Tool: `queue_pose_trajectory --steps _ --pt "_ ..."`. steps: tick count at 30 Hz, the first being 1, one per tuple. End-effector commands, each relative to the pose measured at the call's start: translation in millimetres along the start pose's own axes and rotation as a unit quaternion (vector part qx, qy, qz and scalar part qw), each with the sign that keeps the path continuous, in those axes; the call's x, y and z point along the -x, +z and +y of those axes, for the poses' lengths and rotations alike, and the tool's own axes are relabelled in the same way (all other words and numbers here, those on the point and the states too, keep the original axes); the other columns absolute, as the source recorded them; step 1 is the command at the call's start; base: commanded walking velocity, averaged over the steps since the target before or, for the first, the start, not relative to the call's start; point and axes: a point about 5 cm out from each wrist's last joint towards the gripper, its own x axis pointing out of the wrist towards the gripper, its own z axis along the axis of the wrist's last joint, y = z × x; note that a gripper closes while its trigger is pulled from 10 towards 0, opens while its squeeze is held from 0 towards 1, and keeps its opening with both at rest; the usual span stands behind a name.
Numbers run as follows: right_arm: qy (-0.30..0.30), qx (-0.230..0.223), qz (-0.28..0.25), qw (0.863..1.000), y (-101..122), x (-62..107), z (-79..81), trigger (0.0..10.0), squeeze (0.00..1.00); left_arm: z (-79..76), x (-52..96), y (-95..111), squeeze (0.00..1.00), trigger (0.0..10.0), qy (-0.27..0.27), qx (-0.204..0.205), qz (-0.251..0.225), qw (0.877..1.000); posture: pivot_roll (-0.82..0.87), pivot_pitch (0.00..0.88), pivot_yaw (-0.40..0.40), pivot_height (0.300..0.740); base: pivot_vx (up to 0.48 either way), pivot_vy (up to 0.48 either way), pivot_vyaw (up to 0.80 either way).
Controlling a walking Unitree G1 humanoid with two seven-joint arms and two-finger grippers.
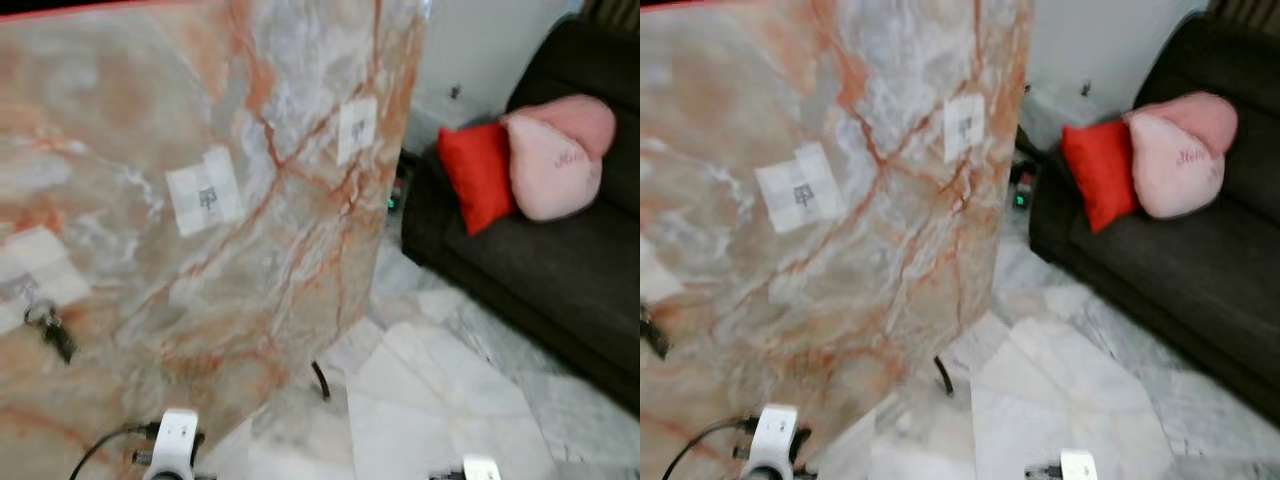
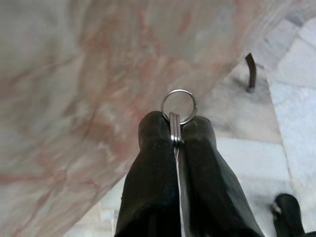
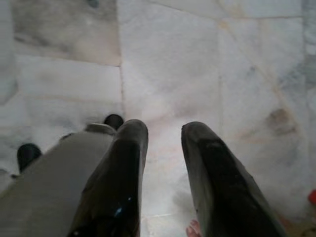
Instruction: Hang keys on a hook
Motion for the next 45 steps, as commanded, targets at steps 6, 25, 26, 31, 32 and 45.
queue_pose_trajectory --steps 6,25,26,31,32,45 --pt "-0.008 -0.004 0.000 1.000 -1 0.8 -4.9 10.0 0.00 -6.2 -5.5 33 0.00 10.0 -0.009 0.007 -0.098 0.995 0.04 0.000 -0.071 0.722 0.000 0.000 0.00" --pt "-0.010 -0.004 0.001 1.000 -1 1.1 -5.9 10.0 0.00 -15.3 3.2 55 0.00 10.0 -0.020 0.009 -0.151 0.988 0.04 0.000 -0.072 0.722 0.000 0.000 0.00" --pt "-0.010 -0.004 0.001 1.000 -1 1.1 -6.0 10.0 0.00 -15.0 2.8 56 0.00 10.0 -0.020 0.008 -0.152 0.988 0.04 0.000 -0.071 0.722 0.000 0.000 0.00" --pt "-0.011 -0.003 0.002 1.000 -2 1.3 -6.6 10.0 0.00 -15.3 4.4 83 0.00 10.0 -0.038 -0.001 -0.210 0.977 0.04 0.000 -0.073 0.722 0.000 0.000 0.00" --pt "-0.012 -0.002 0.002 1.000 -2 1.3 -6.8 10.0 0.00 -16.7 5.7 90 0.00 10.0 -0.046 -0.008 -0.224 0.973 0.04 0.000 -0.073 0.722 0.000 0.000 0.00" --pt "-0.012 0.003 0.002 1.000 -2 1.2 -6.4 10.0 0.00 -37.6 26.9 165 0.00 10.0 -0.128 -0.074 -0.334 0.931 0.04 0.000 -0.068 0.722 0.000 0.000 0.00"
